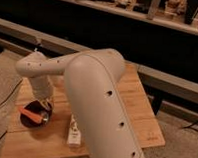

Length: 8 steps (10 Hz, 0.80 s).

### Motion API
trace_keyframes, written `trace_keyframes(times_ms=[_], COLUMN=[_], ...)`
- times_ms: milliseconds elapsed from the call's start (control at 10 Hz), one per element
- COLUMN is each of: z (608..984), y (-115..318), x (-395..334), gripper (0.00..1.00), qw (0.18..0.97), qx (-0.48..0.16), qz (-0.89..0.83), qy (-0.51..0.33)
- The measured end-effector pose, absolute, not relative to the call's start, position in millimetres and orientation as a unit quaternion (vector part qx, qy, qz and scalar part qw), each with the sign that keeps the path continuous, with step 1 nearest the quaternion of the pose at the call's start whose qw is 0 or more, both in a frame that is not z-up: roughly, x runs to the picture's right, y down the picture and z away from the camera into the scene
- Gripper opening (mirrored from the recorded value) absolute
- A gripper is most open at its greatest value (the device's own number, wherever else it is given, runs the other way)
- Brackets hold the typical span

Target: Drag the ceramic bowl in a circle

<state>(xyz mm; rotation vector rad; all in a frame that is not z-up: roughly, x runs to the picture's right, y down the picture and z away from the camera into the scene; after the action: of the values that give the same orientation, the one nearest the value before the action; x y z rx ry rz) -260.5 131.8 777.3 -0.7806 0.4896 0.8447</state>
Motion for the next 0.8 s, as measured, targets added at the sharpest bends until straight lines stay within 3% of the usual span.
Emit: trace_keyframes(times_ms=[400,800], z=[808.3,816.8], y=[83.4,62.2], x=[-265.3,-221.0], gripper=[0.00,0.00], qw=[0.803,0.797], qx=[-0.324,-0.292], qz=[0.448,0.466], qy=[0.224,0.252])
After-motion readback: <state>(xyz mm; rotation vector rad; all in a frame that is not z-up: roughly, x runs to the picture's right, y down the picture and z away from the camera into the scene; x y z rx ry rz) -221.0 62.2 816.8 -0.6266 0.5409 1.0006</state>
